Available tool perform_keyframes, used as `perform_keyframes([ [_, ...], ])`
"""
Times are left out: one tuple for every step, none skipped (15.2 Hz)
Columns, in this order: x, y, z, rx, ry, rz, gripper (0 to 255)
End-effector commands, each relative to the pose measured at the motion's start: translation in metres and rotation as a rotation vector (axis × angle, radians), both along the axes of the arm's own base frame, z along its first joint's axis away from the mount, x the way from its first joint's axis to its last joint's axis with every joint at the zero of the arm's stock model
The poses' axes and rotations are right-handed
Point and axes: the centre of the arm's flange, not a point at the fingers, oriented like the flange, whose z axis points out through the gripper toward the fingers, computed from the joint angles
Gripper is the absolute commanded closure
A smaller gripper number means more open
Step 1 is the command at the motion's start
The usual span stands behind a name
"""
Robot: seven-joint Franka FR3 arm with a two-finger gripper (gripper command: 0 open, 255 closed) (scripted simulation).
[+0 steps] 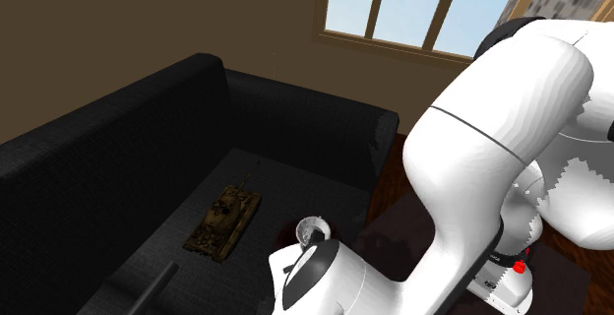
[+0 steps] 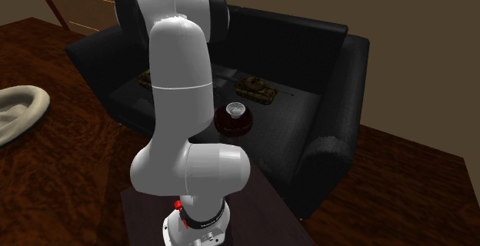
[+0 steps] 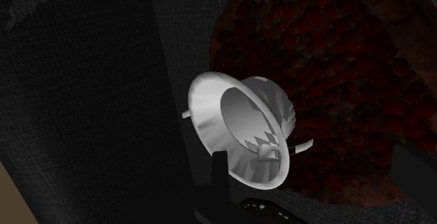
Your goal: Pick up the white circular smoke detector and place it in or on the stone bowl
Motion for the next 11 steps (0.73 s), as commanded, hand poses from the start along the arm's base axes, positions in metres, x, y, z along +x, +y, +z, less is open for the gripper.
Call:
perform_keyframes([
  [-0.01,0.011,0.013,0.0,0.0,0.0,0],
  [-0.017,0.018,0.021,0.0,0.0,0.0,0],
  [-0.022,0.024,0.028,0.0,0.0,0.0,0],
  [-0.022,0.024,0.028,0.0,0.0,0.0,0],
  [-0.022,0.024,0.028,0.0,0.0,0.0,0],
  [-0.022,0.024,0.028,0.0,0.0,0.0,0],
  [-0.022,0.024,0.028,0.0,0.0,0.0,0],
  [-0.022,0.024,0.028,0.0,0.0,0.0,0],
  [-0.022,0.024,0.028,0.0,0.0,0.0,0],
  [-0.022,0.024,0.028,0.0,0.0,0.0,0],
  [-0.022,0.024,0.028,0.0,0.0,0.0,0],
])
